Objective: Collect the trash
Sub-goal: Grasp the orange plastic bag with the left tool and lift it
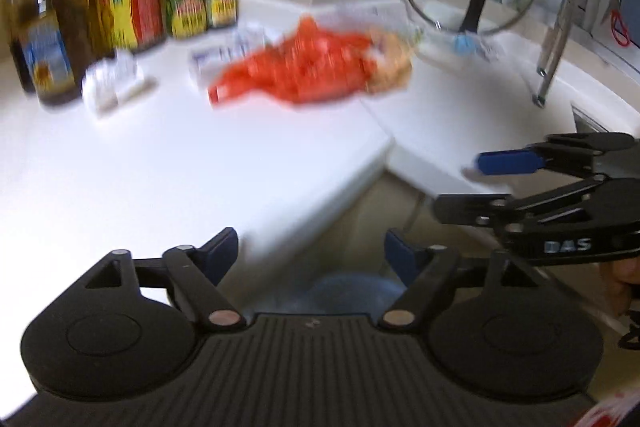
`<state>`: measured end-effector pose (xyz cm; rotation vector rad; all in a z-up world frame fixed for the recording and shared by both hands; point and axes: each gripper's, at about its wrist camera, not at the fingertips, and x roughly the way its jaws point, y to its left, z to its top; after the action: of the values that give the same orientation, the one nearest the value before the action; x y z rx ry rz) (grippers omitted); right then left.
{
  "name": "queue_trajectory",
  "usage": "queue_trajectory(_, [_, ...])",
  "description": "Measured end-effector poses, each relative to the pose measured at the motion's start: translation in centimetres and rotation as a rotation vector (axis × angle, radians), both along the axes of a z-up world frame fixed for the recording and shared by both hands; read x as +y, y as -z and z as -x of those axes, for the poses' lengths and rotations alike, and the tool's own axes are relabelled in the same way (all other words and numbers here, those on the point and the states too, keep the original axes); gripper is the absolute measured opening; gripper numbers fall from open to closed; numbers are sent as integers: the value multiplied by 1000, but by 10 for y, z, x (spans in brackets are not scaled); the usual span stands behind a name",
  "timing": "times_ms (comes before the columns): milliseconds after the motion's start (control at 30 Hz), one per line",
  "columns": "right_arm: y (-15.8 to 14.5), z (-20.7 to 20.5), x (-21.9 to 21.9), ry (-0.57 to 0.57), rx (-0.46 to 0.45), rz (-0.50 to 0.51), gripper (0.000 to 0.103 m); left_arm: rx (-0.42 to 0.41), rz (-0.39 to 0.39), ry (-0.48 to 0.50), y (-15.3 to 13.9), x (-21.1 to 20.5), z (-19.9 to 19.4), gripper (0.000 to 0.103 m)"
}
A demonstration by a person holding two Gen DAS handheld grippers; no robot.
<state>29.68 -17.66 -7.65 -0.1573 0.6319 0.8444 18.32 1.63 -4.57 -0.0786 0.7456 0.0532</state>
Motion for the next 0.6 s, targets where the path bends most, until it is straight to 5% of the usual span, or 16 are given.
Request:
queue_trajectory(300, [-28, -54, -14, 139, -43, -27, 76, -89, -259, 182, -28, 4, -82, 96])
queue_trajectory(600, [-34, -89, -29, 257, -24, -52, 77, -100, -575, 509, -5, -16, -138, 98])
